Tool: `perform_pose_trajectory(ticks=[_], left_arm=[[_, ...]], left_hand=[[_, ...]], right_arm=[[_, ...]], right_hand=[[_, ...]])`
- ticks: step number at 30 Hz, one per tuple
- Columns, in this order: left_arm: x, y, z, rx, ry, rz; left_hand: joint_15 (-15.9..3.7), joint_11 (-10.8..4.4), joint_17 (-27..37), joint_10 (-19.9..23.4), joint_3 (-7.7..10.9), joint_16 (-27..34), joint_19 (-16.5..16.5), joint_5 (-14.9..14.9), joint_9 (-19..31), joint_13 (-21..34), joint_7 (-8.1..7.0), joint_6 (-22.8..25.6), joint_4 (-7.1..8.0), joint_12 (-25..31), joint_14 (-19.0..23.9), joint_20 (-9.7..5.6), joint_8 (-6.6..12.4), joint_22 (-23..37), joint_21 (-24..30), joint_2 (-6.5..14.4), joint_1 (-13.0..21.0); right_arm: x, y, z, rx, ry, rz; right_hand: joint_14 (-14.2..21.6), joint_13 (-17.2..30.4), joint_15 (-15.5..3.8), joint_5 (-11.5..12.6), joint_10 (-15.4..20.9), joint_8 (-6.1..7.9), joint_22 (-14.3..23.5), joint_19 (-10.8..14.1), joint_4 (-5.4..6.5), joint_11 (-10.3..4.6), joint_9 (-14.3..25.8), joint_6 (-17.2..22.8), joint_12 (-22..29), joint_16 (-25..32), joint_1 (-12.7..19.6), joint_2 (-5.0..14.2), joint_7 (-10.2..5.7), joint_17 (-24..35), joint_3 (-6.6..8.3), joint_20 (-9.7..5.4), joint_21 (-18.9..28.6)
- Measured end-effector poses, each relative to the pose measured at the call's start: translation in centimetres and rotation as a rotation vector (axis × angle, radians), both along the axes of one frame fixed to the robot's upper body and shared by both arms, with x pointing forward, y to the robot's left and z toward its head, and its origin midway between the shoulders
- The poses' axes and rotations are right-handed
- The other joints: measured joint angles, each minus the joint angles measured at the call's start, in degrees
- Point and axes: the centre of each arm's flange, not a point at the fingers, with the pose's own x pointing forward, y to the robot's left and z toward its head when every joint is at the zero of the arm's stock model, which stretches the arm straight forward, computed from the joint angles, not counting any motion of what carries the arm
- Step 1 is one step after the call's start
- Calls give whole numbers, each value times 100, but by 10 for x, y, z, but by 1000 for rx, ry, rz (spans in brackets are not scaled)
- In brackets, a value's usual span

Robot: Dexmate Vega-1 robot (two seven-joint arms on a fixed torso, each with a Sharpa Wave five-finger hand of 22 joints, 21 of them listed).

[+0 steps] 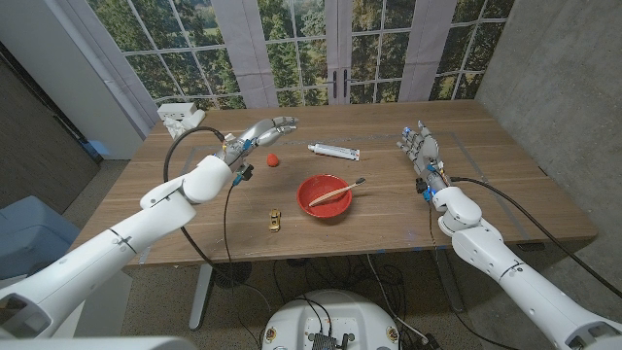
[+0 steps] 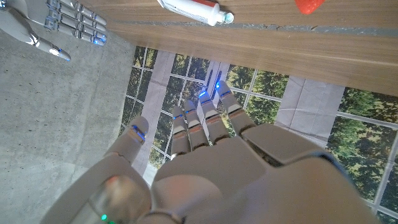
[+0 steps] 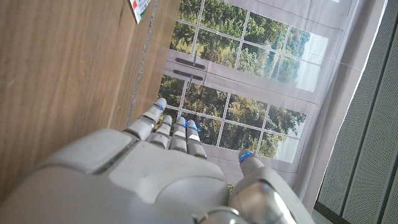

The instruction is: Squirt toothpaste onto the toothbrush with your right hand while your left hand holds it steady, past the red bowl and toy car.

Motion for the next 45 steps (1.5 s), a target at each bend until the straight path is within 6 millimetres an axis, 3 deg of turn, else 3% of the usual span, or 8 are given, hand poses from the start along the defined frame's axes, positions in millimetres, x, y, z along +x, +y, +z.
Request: perform_pose_trajectory(ticks=[8, 15, 21, 25, 29, 36, 41, 45], left_arm=[[-7, -5, 2, 49, -11, 0], [-12, -8, 3, 91, -16, 0], [-15, -11, 4, 128, -24, 2], [-19, -14, 6, 156, -33, 5], [-21, -17, 7, 185, -39, 12], [-23, -23, 8, 238, -40, 20], [-25, -29, 11, 283, -40, 26], [-25, -33, 13, 315, -38, 33]], left_hand=[[-61, -26, 0, 89, 0, 70, 227, 0, 0, 0, 31, 113, 0, 0, 295, -117, 0, 9, 0, 0, 0], [-81, -16, 14, 160, 2, 129, 445, 0, 0, -1, 50, 156, -24, 0, 535, -320, 0, 16, 59, -23, -23], [-51, -57, -9, 201, -65, 129, 460, 0, 0, -1, -12, 216, -416, -44, 565, -427, 1, 16, 59, 13, 107], [-51, -98, -26, 242, -105, 129, 473, -24, -1, -1, 0, 311, -731, -44, 565, -483, 1, 16, 59, -120, 292], [-71, -137, -26, 325, -147, 101, 528, -26, -1, -1, 21, 495, -983, -44, 606, -650, 29, 16, 21, -175, 515], [-98, -194, -26, 625, -239, 129, 593, -26, -1, -1, 9, 830, -1078, -40, 783, -709, 116, 15, 21, -266, 787], [-95, -271, -25, 868, -329, 193, 815, -26, 23, -1, -13, 1128, -1146, 7, 1033, -845, 161, 15, 21, -364, 1109], [-112, -342, -25, 1101, -417, 217, 991, -26, 29, -1, -41, 1336, -1139, 28, 1208, -860, 161, 15, 59, -476, 1415]], right_arm=[[-2, 1, -2, 2, 1, -2], [-4, 2, -4, 3, 0, 0], [-7, 3, -6, 5, -3, -1], [-9, 4, -8, 8, -6, -2], [-11, 3, -10, 12, -8, -5], [-14, 3, -13, 18, -12, -9], [-16, 3, -16, 23, -13, -9], [-18, 2, -18, 29, -15, -12]], right_hand=[[0, 0, 0, 0, 0, 0, 0, 0, 0, 0, 0, 0, 0, 0, 0, 0, 0, -2, 0, 0, 0], [0, 0, 0, 0, 0, 0, 0, 0, 0, 0, 0, 0, 0, 0, 0, 0, 0, -2, 0, 0, 0], [0, 0, 0, 0, 0, 0, 0, 0, 0, 0, 0, 0, 0, 0, 0, 0, 0, -1, 0, 0, 0], [0, 0, 0, 0, 0, 0, 0, 0, 0, 0, 0, 0, 0, 0, 0, 0, 0, -1, 0, 0, 0], [11, 0, 11, 0, 0, 22, 0, 1, 1, 0, 0, 0, 0, 0, 0, 0, 0, -1, 0, 1, 0], [31, 0, 31, 0, 0, 22, 0, 42, 1, 0, 0, 0, 0, 0, 0, 0, -1, -20, 0, 42, 0], [31, 0, 31, 0, 0, 22, 0, 42, 0, 0, 0, 0, 0, 0, 0, 0, -1, -28, 0, 42, 0], [31, 0, 31, 0, 0, 22, 0, 42, 1, 0, 0, 0, 0, 0, 0, 0, 0, -28, 0, 42, 0]])
